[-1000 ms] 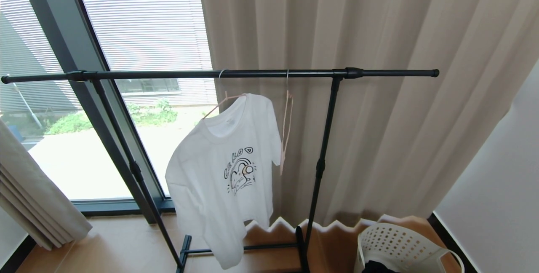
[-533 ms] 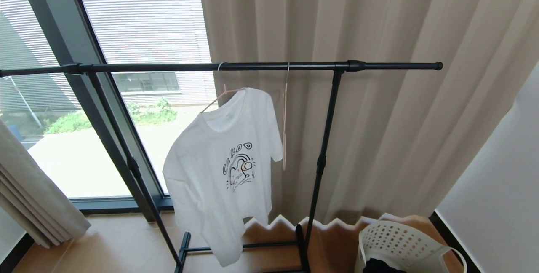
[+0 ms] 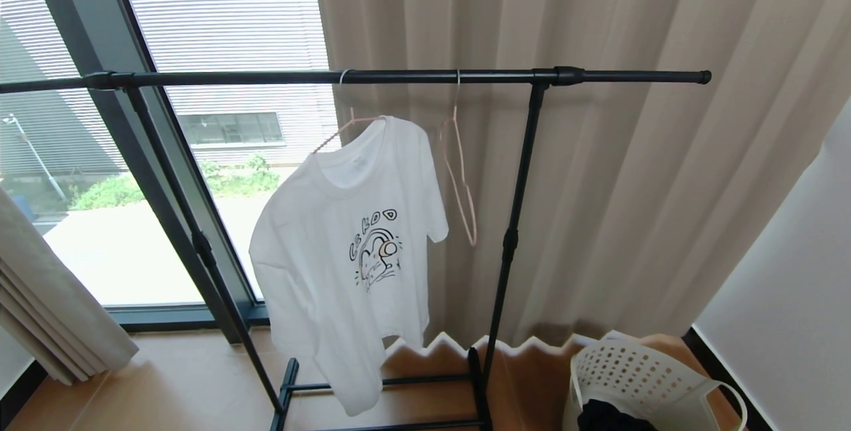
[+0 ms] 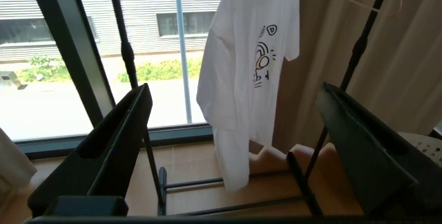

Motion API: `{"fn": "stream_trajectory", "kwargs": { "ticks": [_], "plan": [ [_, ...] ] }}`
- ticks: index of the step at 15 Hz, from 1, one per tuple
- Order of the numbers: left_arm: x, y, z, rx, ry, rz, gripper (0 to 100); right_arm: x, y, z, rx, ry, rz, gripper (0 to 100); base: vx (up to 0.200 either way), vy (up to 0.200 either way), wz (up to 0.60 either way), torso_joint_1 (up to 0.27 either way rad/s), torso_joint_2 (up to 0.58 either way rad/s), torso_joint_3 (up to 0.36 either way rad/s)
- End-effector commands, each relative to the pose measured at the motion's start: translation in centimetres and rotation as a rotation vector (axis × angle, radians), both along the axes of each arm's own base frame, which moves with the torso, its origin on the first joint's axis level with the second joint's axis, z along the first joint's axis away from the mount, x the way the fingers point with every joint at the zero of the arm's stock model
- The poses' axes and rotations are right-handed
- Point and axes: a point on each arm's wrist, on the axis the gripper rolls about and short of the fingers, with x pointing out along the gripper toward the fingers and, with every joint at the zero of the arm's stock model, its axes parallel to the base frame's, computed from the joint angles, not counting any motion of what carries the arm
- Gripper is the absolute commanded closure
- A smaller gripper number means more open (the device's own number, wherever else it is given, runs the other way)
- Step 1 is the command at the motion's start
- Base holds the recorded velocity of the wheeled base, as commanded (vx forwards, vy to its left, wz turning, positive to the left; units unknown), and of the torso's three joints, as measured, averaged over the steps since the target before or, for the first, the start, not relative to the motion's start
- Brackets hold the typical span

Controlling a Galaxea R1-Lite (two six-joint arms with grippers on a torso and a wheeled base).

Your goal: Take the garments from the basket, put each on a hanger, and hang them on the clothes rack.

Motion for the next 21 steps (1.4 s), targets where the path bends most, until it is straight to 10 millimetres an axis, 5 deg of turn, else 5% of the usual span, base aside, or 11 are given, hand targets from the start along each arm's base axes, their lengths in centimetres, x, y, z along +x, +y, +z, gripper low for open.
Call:
{"fn": "stream_trajectory", "kwargs": {
  "ticks": [1, 21],
  "plan": [
    [0.00, 0.00, 0.00, 0.000, -0.001, 0.001, 0, 0.00, 0.00, 0.00, -0.001, 0.000, 0.000, 0, 0.000, 0.000, 0.00, -0.212, 0.49, 0.281],
    [0.00, 0.00, 0.00, 0.000, -0.001, 0.001, 0, 0.00, 0.00, 0.00, -0.001, 0.000, 0.000, 0, 0.000, 0.000, 0.00, -0.169, 0.51, 0.337]
  ]
}}
